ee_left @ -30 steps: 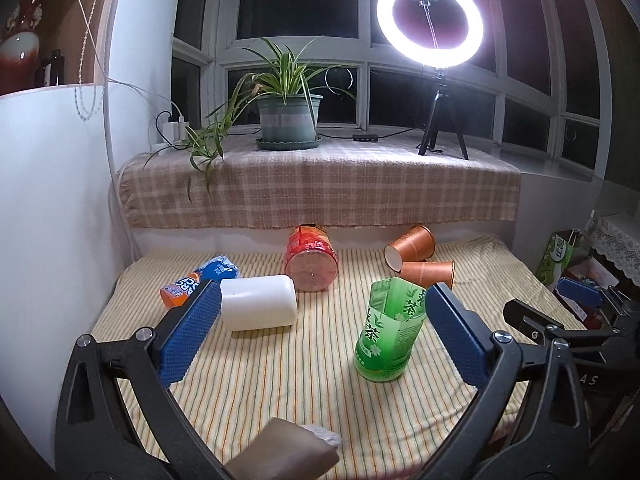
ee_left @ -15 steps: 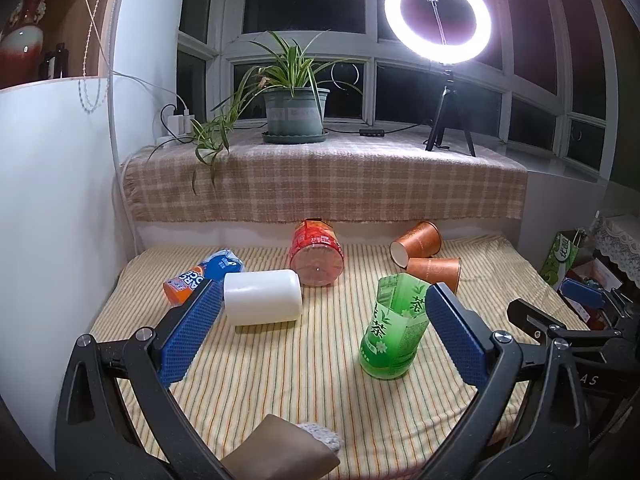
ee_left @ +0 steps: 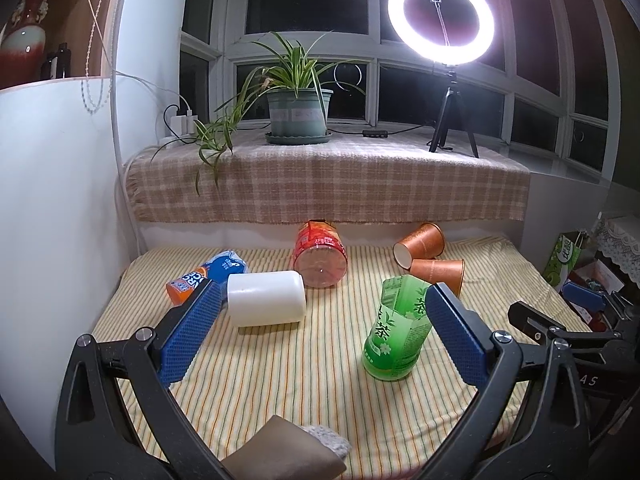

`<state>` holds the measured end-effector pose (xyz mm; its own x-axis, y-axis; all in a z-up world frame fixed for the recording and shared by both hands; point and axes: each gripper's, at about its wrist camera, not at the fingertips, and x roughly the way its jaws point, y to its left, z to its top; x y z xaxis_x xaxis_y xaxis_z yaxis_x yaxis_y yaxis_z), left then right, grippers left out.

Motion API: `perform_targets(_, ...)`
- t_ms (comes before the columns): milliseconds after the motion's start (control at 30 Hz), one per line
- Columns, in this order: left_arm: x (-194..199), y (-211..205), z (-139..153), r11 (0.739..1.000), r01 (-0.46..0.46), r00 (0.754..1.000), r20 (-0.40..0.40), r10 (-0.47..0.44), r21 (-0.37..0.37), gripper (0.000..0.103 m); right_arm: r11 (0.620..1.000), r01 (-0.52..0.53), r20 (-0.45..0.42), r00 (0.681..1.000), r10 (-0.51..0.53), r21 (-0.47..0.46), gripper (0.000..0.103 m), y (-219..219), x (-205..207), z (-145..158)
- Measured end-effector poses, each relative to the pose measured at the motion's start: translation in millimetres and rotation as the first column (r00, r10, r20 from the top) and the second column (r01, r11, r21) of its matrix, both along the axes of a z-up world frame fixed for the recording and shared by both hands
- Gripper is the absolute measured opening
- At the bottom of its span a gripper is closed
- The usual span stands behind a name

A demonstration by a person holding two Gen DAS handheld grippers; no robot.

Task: Flip cup upright

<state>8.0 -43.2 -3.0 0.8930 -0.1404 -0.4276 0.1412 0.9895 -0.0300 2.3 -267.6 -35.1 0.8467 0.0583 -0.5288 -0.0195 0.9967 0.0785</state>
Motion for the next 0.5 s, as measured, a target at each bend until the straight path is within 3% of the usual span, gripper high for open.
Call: perform_targets(500, 0.2, 5.0, 0.2, 1.0, -0.013, 1.0, 0.013, 0.013, 0.011, 0.103, 1.0, 0.0, -0.01, 1.0, 0.0, 0.004, 0.103, 1.7, -0.6, -0.7)
